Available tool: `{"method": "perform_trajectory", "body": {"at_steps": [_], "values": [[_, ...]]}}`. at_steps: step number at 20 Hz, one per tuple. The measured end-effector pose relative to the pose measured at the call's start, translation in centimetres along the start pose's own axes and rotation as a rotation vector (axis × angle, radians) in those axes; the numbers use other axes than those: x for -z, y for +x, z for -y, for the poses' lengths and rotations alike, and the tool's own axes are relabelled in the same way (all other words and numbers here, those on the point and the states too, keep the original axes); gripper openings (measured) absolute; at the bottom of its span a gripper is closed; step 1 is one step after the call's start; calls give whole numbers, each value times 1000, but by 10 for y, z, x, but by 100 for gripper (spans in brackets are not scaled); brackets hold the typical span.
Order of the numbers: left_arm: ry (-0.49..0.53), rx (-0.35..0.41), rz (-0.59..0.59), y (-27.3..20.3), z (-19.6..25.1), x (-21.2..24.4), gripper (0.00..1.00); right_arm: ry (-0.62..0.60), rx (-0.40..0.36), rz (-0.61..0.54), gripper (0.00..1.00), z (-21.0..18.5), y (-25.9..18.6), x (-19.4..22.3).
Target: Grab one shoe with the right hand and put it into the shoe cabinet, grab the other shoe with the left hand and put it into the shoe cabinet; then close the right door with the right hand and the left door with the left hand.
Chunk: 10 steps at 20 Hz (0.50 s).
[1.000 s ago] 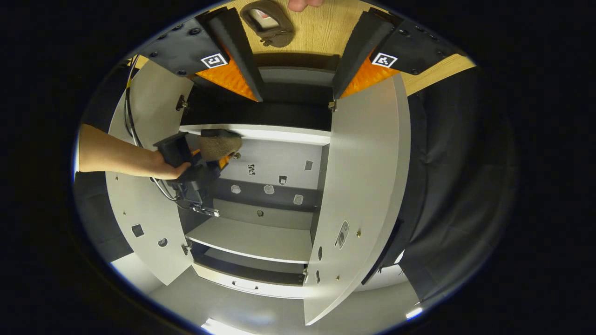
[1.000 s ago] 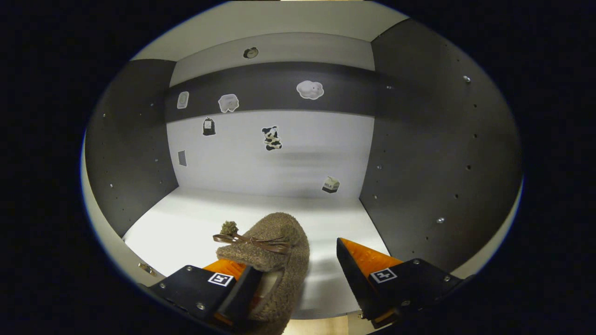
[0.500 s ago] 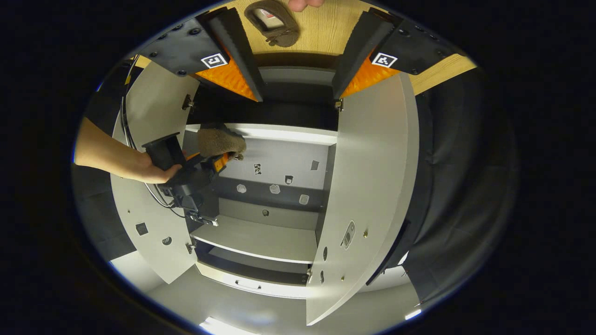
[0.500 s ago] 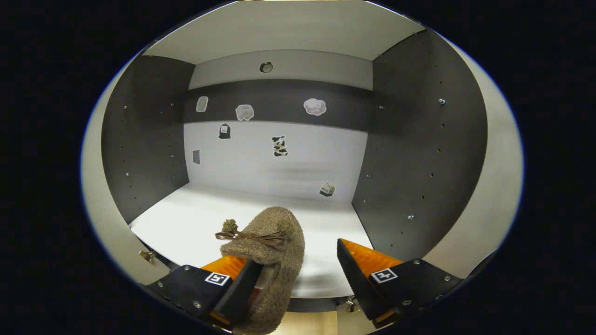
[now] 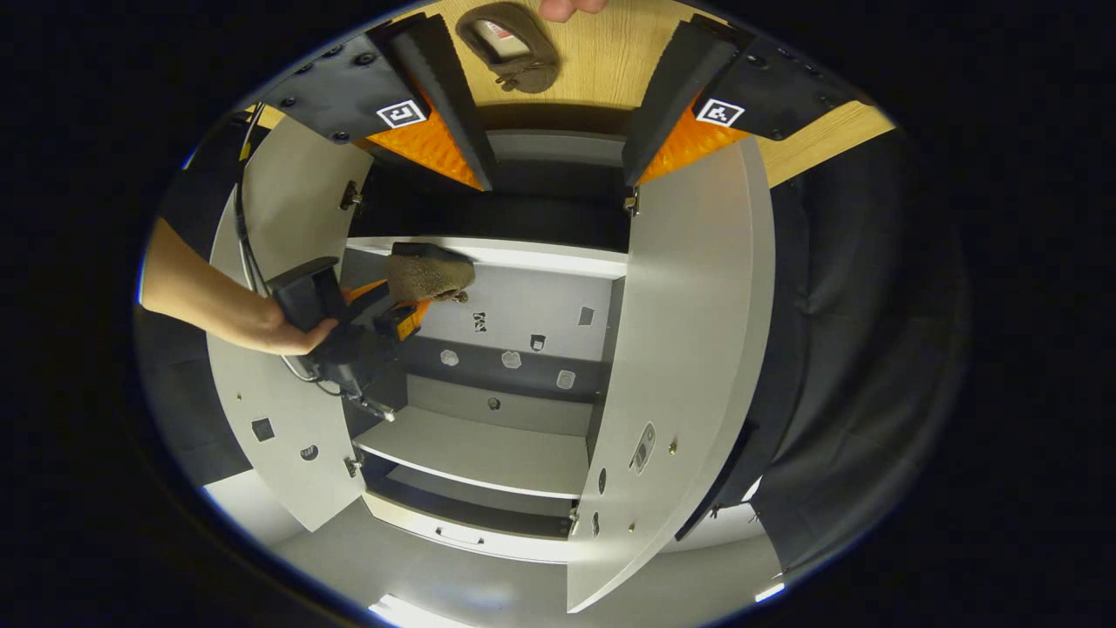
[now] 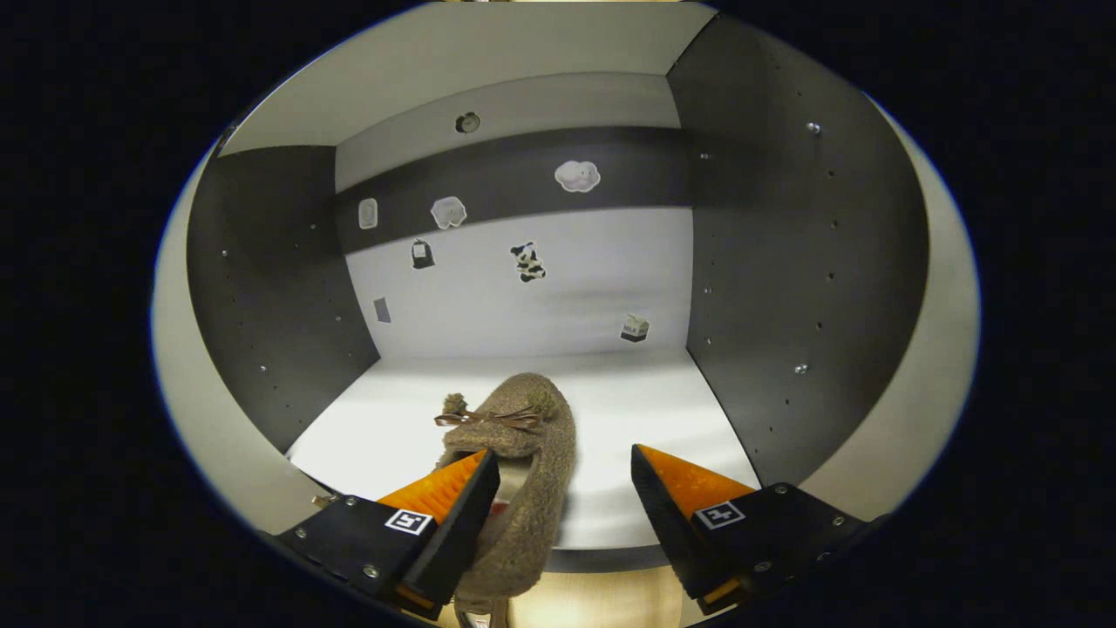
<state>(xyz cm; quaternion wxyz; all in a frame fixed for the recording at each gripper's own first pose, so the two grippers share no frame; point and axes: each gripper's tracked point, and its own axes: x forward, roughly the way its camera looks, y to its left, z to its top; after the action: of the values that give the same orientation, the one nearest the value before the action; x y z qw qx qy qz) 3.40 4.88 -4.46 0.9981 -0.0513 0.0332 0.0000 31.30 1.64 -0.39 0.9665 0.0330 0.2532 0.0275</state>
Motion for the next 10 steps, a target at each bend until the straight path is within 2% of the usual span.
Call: {"method": "perform_trajectory", "body": {"at_steps": [3, 7, 8, 10], "values": [[-10, 10, -10, 4, 0, 5, 96, -60, -13, 113, 94, -12, -43, -12], [0, 37, -66, 11, 6, 29, 96, -172, 41, 280, 93, -23, -103, -10], [6, 50, -93, 13, 10, 40, 99, -179, 38, 318, 93, -28, -118, -6], [6, 85, -151, 11, 20, 61, 96, -170, 9, 387, 93, -39, -143, 6]]}}
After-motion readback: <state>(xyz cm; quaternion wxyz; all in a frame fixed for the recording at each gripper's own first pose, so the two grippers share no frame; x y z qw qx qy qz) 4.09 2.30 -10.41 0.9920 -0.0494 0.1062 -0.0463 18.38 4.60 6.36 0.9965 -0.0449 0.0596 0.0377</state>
